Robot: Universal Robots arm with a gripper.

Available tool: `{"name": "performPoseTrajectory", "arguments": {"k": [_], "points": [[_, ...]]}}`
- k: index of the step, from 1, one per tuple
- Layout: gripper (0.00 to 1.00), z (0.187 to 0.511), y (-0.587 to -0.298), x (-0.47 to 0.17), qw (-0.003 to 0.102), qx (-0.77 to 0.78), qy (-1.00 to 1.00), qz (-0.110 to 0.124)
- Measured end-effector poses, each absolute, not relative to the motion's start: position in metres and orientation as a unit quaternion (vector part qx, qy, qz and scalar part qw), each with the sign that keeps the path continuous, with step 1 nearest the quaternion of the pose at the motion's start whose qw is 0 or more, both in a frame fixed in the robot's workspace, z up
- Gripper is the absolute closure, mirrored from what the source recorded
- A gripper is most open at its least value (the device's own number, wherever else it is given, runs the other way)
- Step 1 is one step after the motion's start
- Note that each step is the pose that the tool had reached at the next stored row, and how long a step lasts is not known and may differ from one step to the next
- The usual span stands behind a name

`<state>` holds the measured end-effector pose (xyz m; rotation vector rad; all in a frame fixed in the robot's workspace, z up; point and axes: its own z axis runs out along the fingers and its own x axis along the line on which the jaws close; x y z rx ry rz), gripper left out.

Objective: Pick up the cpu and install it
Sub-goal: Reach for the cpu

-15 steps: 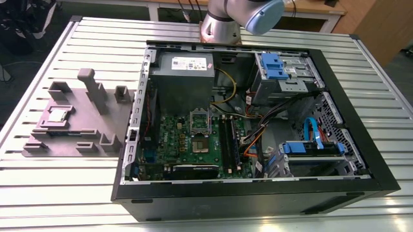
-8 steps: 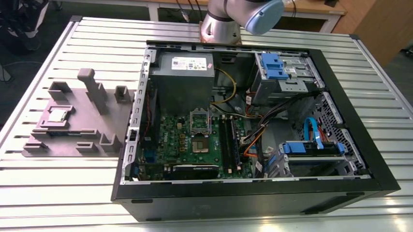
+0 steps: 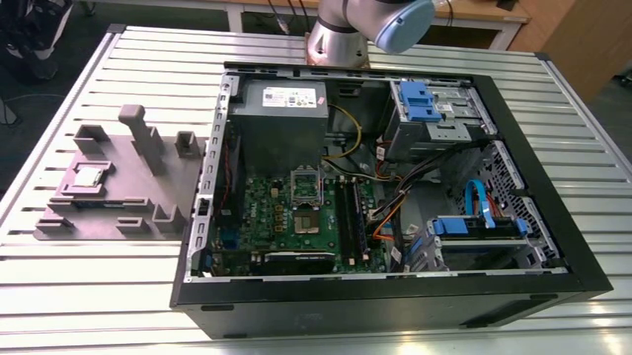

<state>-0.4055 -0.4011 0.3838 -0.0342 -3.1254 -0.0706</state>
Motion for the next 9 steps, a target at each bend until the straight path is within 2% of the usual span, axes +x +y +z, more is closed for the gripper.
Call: {"name": "performPoseTrajectory", "arguments": {"k": [9], "points": [[0.89, 0.383, -0.401, -0.416, 0.003, -0.008, -1.0, -0.022]]}}
